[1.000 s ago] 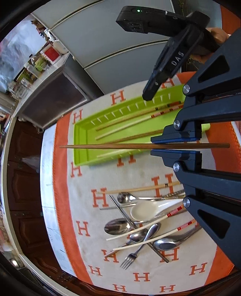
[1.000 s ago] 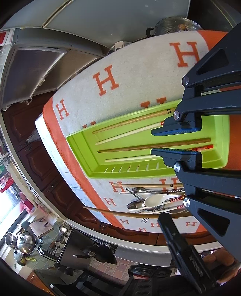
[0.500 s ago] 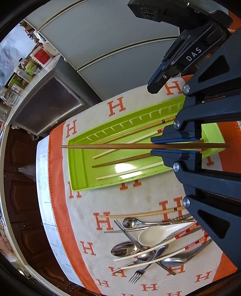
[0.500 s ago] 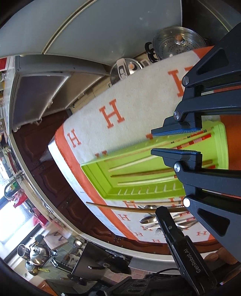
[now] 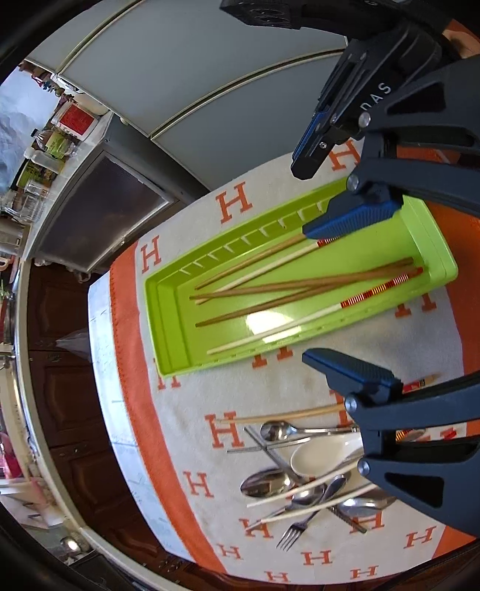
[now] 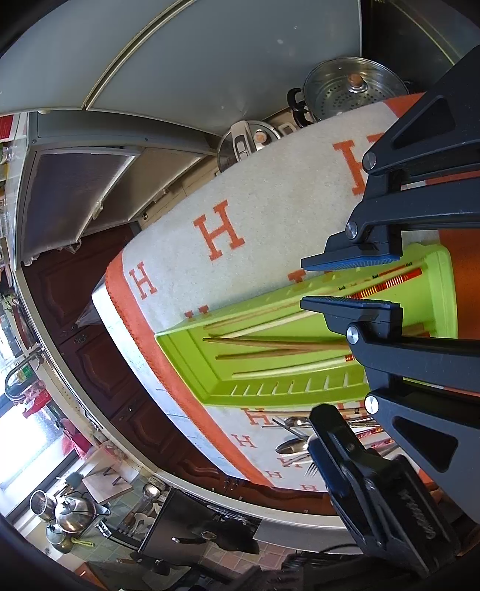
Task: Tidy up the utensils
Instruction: 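Reach the right tool to a wooden chopstick and grasp it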
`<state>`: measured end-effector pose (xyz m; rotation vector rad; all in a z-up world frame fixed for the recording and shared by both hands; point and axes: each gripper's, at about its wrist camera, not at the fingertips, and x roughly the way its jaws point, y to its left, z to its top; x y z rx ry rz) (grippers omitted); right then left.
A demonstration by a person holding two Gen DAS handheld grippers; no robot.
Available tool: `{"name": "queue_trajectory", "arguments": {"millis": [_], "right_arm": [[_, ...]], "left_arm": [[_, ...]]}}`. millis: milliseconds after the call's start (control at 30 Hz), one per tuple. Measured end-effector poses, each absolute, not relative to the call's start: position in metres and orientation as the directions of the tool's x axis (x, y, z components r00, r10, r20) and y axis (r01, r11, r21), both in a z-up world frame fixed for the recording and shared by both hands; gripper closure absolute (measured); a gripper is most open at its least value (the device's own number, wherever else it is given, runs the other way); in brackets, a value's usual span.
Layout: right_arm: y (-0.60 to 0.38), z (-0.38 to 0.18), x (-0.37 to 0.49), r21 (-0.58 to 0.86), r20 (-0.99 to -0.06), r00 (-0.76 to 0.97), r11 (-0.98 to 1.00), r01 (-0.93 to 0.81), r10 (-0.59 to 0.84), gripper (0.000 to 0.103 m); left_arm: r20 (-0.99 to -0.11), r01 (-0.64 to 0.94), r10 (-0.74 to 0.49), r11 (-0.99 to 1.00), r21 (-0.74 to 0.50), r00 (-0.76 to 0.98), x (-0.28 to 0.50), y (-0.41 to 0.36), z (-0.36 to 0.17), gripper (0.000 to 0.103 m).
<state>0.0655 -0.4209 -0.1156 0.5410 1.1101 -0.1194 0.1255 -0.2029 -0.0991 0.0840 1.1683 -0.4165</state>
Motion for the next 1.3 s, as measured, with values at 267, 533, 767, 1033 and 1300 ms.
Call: {"name": "queue_trajectory", "arguments": {"millis": [267, 533, 767, 1033, 1300], "right_arm": [[-0.390, -0.102, 0.061, 0.338, -0.875, 0.450, 0.893, 0.298, 0.181, 0.089], [-0.341, -0.084, 0.054, 0.309, -0.879, 0.436, 0.927, 0.213, 0.193, 0.089], [-0.293, -0.069, 0.052, 0.285, -0.882, 0.424, 0.949, 0.134, 0.205, 0.089], [-0.247, -0.066, 0.073, 0.322, -0.883, 0.375, 0.945, 0.047, 0.282, 0.088], [-0.214, -0.094, 0.117, 0.411, -0.881, 0.264, 0.911, 0.016, 0.393, 0.088]], "left_arm": [[-0.878, 0.329, -0.213, 0.942, -0.068, 0.428, 0.103, -0.153, -0.087, 0.039], [-0.894, 0.250, -0.142, 0.968, -0.035, 0.425, 0.090, -0.095, -0.084, 0.039], [-0.884, 0.184, -0.139, 0.981, -0.061, 0.446, 0.083, -0.045, -0.073, 0.038], [-0.873, 0.102, -0.168, 0.985, -0.137, 0.457, 0.092, 0.011, -0.064, 0.021], [-0.890, 0.077, -0.175, 0.985, -0.157, 0.421, 0.106, 0.029, -0.085, 0.034]]}}
